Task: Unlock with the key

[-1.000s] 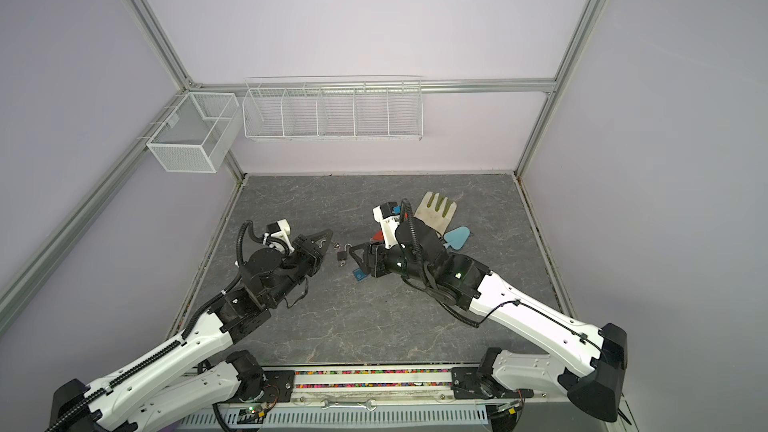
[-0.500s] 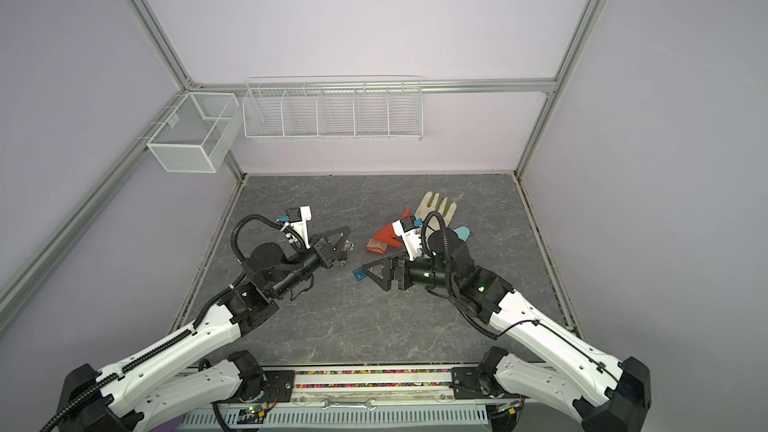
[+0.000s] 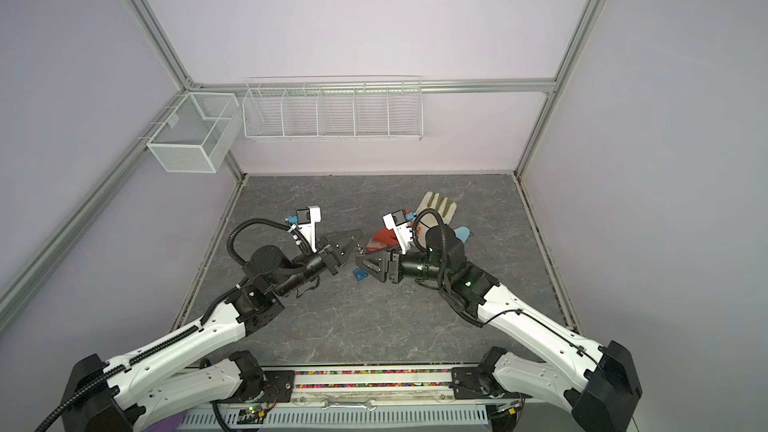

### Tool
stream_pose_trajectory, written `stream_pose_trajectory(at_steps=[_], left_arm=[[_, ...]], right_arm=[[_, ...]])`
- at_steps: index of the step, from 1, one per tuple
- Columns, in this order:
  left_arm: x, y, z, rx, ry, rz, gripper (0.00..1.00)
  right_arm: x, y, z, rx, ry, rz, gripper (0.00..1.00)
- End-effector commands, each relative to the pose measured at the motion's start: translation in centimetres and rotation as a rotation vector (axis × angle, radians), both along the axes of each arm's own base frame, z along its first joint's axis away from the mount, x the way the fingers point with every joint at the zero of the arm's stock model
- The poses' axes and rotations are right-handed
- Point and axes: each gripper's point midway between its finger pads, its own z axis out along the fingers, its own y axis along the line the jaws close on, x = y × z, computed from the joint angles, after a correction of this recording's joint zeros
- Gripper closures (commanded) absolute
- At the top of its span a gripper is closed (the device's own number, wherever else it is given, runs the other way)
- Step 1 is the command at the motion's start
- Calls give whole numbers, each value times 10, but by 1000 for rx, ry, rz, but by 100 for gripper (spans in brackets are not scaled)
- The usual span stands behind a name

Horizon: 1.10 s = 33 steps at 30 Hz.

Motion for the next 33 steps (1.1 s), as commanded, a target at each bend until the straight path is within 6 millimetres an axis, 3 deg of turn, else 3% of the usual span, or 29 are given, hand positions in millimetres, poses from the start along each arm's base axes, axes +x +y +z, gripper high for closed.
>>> stream_pose_trajectory(at_steps=[1,6,20,33], left_arm=[[-9,-2,20,-54,-67,-37,100],[-9,-3,21,-51,-71,-39,100],[-12,-1,28,-66,-85,-45,100],[-11,0,28,-66,-82,-35,100]], right_arm=[[0,3,19,60,-53,17,48],[-1,5,28,97,-78,31,56],[6,4,28,102,-91,-3,73],[5,2,31,118,-104,-14,83]])
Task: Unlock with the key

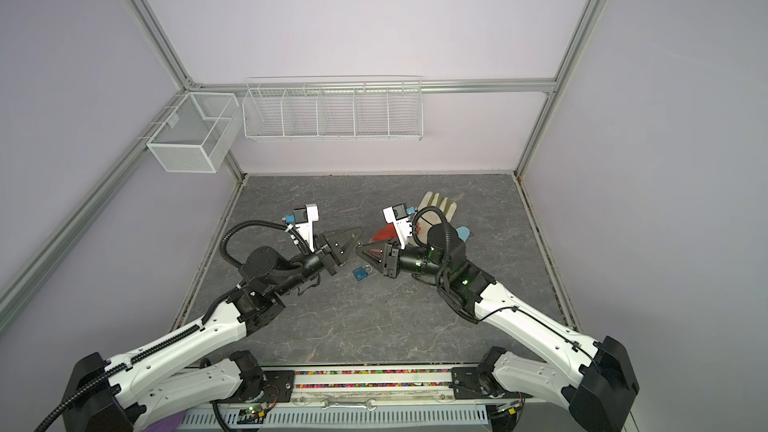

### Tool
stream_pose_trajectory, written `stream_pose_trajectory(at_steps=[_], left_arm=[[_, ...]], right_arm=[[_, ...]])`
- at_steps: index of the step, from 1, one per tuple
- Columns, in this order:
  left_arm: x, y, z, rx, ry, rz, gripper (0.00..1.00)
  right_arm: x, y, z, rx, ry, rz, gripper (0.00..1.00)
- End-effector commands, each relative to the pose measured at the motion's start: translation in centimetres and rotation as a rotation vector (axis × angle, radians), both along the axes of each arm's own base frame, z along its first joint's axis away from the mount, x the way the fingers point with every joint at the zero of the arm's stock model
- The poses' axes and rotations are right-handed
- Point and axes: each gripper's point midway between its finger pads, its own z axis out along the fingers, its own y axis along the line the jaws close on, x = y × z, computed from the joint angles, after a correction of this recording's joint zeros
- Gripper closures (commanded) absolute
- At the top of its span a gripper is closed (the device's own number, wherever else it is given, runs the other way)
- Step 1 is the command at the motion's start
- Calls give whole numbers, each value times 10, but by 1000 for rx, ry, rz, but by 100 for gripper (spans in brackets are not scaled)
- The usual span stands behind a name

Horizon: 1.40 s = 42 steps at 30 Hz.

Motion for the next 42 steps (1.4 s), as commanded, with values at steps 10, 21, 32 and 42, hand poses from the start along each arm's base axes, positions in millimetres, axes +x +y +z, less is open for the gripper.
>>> stream_pose_trajectory(at_steps=[10,21,32,42], left_arm=[[-4,0,10,-15,-36,-5,100],[-3,5,22,-52,-59,15,91],[16,37,-4,61,38,225,46],[36,69,-102,400,312,395,44]], right_arm=[[-1,-5,12,35,-39,-18,94],[1,-8,6,0,-31,-39,94],[-2,-24,-21,-141,22,-75,94],[-10,-67,-67,-337,108,-170,94]])
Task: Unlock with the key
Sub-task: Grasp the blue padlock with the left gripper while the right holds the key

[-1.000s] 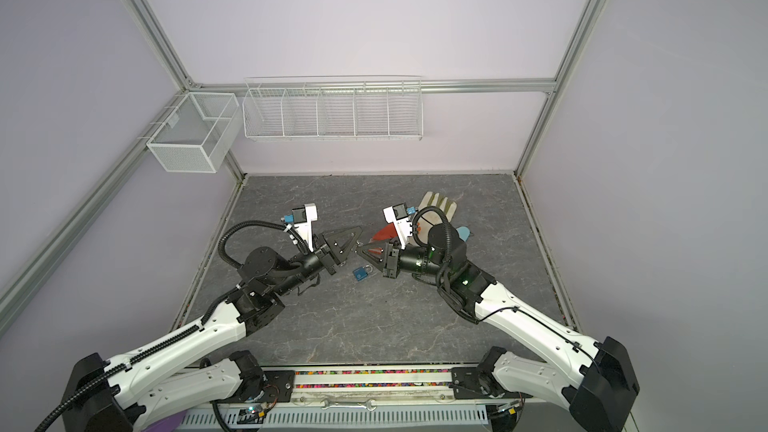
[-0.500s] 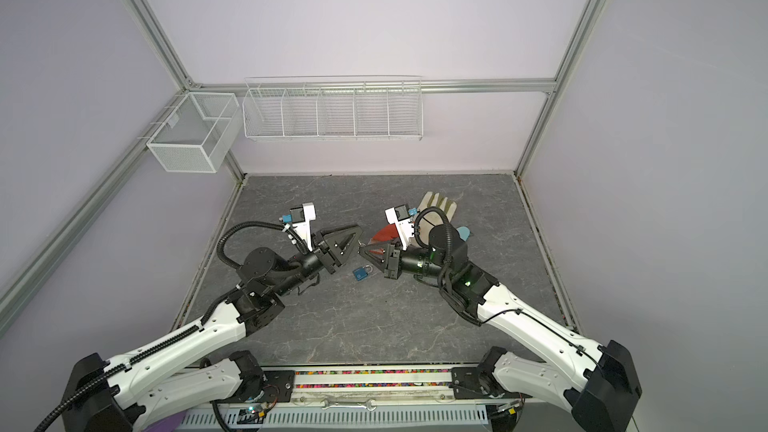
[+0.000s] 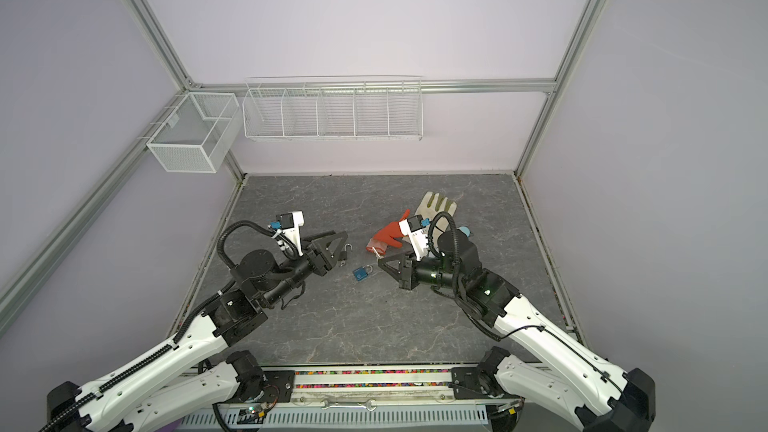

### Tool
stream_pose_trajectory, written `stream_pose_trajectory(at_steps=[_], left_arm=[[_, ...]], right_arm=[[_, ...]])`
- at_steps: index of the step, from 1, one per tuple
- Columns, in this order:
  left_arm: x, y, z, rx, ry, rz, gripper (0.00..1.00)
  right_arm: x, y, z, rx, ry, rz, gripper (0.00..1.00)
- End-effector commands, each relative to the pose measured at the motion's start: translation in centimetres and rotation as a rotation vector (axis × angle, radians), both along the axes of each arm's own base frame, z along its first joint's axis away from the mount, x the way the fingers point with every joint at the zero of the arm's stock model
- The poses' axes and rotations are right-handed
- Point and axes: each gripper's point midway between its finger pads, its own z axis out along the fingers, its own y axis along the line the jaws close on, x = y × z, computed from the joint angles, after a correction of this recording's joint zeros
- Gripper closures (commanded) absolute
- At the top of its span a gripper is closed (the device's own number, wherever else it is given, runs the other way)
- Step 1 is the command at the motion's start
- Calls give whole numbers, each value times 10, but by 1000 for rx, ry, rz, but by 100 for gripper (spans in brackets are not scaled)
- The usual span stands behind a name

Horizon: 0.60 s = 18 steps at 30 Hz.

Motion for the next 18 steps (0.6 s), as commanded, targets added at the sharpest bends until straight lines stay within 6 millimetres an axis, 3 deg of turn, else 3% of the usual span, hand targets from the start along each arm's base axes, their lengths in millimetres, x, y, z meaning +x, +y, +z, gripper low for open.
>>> stream_pose_trajectory(at_steps=[1,6,18], left_arm=[[8,16,-51,163,153,74,44],[15,10,-106,270,321,34,42],[34,-12,-192,517,527,-7,38]], right_arm=[[-1,-17,-25,-93,42,-44,94],[-7,-21,-41,-107,105,-38,94],[-7,-34,-70,-190,171,-104,94]])
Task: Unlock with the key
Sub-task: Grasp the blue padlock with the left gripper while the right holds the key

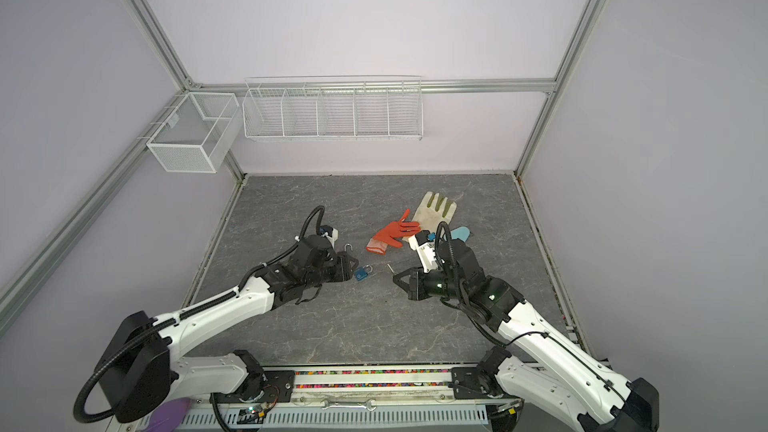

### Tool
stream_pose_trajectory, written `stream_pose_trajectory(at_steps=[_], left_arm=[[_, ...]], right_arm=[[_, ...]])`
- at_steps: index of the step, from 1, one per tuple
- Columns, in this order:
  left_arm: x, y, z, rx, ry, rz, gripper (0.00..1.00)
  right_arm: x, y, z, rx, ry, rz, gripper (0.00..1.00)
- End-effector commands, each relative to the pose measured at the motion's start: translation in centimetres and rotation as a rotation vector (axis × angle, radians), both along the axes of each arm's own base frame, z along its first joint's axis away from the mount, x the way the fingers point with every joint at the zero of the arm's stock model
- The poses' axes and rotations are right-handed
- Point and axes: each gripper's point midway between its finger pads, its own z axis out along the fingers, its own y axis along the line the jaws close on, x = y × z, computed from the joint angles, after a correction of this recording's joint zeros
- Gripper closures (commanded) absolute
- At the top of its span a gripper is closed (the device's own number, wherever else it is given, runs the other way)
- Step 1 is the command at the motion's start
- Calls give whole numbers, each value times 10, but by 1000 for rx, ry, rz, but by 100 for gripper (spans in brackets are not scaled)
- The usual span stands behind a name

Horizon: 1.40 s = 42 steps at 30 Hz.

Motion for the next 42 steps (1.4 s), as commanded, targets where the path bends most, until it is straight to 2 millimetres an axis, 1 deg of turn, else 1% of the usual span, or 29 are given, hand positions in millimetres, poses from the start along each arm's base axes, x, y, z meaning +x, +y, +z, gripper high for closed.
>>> stream_pose_trajectory(at_steps=[1,4,5,11,17,20,23,28,35,38,42], left_arm=[[3,-4,-16,67,54,-36,38],[8,-15,-29,99,85,-77,37],[10,-17,-33,114,92,-85,37],[20,-25,-55,169,126,-98,34],[28,-29,-72,219,171,-113,34],[29,-34,-77,221,195,-134,33],[27,-37,-82,232,230,-147,33],[15,-42,-88,233,287,-165,33],[-2,-41,-89,361,313,-125,33],[-4,-40,-95,404,330,-90,34],[1,-39,-96,456,323,-41,37]], right_arm=[[1,-8,-11,-32,8,-33,94],[2,-10,-14,-38,-4,-39,94],[2,-10,-12,-30,-10,-38,94],[6,-14,-14,-47,-18,-73,94],[7,-14,-13,-51,-18,-73,94],[8,-15,-13,-52,-27,-81,94],[9,-16,-15,-61,-29,-83,94],[10,-15,-15,-59,-33,-78,94],[10,-16,-17,-70,-40,-84,94],[10,-17,-18,-72,-38,-83,94],[9,-19,-17,-72,-44,-88,94]])
